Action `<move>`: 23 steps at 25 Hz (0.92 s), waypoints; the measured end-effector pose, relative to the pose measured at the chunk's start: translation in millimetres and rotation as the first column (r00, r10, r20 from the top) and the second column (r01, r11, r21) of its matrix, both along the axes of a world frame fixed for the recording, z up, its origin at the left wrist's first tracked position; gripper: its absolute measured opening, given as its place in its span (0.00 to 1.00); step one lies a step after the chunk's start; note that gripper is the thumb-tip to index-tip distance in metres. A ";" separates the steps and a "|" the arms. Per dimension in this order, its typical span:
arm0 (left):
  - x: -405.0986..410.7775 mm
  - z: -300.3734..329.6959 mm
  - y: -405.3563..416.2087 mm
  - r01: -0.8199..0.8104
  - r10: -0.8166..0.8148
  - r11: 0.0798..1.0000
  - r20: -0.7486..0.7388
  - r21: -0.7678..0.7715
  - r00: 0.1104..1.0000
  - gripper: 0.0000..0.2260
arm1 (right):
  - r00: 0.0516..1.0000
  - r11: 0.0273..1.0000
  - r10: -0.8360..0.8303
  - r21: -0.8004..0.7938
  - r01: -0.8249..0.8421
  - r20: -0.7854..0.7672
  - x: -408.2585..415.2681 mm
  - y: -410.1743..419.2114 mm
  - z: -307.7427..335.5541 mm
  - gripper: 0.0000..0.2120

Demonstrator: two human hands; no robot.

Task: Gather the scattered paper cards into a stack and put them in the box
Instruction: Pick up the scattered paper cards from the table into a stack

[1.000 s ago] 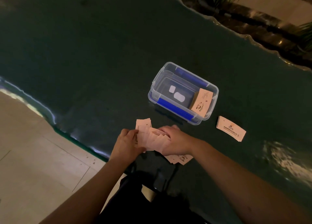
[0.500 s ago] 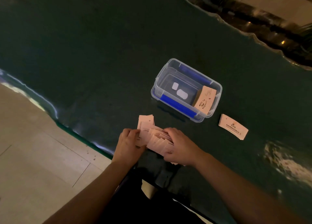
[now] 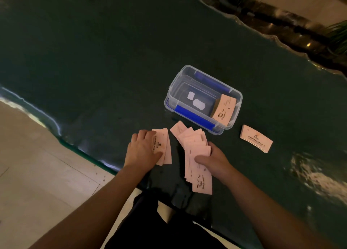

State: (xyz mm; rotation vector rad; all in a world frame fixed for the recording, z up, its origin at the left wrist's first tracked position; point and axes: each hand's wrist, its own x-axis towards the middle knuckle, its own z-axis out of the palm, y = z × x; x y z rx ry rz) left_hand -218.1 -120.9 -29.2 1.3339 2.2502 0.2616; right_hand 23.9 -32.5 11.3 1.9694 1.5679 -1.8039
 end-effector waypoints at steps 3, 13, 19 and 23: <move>1.1 -1.5 0.5 -0.144 0.151 0.986 0.076 -0.083 0.986 0.40 | 0.996 0.995 0.083 0.060 -0.083 0.015 -18.3 14.1 0.2 0.33; 26.7 -1.1 18.2 -0.284 0.323 0.932 0.161 -0.225 0.933 0.40 | 0.974 0.968 0.134 0.188 -0.169 0.182 -51.9 22.4 -20.4 0.40; 33.1 -0.8 26.0 -0.353 0.421 0.891 0.227 -0.285 0.878 0.23 | 0.992 0.979 0.069 0.183 -0.089 0.110 -48.5 14.1 -21.6 0.38; 41.5 2.5 31.7 -0.366 0.436 0.879 0.205 -0.305 0.876 0.20 | 0.995 0.992 -0.099 0.081 0.098 0.009 -39.4 6.7 -22.6 0.31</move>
